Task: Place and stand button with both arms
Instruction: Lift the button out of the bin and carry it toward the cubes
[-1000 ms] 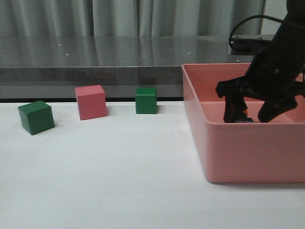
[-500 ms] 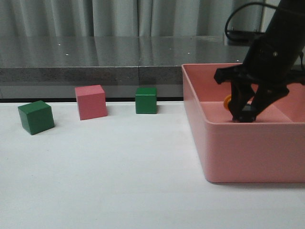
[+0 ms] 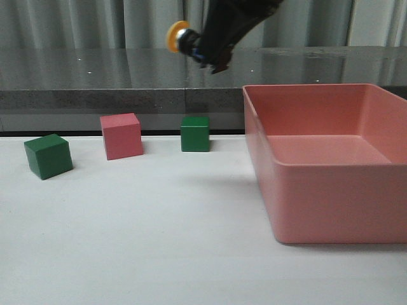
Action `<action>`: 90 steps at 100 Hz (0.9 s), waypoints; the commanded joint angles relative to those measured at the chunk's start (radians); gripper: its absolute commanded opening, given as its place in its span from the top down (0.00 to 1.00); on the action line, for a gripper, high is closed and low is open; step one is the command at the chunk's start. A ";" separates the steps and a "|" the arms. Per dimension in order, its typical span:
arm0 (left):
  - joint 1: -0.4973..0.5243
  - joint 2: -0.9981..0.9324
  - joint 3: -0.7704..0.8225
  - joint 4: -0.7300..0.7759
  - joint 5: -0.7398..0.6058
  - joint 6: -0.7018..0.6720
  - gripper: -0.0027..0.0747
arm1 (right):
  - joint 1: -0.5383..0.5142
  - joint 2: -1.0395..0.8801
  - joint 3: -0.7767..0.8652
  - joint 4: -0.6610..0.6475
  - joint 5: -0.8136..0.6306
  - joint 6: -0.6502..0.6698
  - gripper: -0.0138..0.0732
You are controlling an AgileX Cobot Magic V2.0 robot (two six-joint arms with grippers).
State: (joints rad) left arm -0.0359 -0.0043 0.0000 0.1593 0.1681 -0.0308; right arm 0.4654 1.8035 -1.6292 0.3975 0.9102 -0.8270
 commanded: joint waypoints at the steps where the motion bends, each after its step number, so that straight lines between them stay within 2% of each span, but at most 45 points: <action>1: 0.000 -0.029 0.045 -0.008 -0.077 -0.008 0.99 | 0.033 -0.007 -0.036 0.146 -0.006 -0.239 0.75; 9: 0.000 -0.029 0.045 -0.008 -0.077 -0.008 0.99 | 0.072 0.041 -0.036 0.194 -0.004 -0.375 0.75; 21: 0.000 -0.029 0.045 -0.008 -0.077 -0.008 0.99 | 0.124 0.121 -0.046 0.194 -0.005 -0.454 0.75; 50: 0.000 -0.029 0.045 -0.008 -0.077 -0.008 0.99 | 0.185 0.293 -0.115 0.066 -0.010 -0.462 0.75; 65: 0.000 -0.029 0.045 -0.008 -0.077 -0.008 0.99 | 0.186 0.306 -0.116 0.060 -0.012 -0.461 0.74; 72: 0.000 -0.029 0.045 -0.008 -0.077 -0.008 0.99 | 0.186 0.306 -0.120 0.061 -0.011 -0.459 0.66; 82: 0.000 -0.029 0.045 -0.008 -0.077 -0.008 0.99 | 0.186 0.306 -0.124 0.061 -0.017 -0.442 0.41; 90: 0.000 -0.029 0.045 -0.008 -0.077 -0.008 0.99 | 0.186 0.306 -0.124 0.061 -0.025 -0.422 0.27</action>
State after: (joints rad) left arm -0.0359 -0.0043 0.0000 0.1593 0.1681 -0.0308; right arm 0.6511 2.1725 -1.7209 0.4349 0.9064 -1.2633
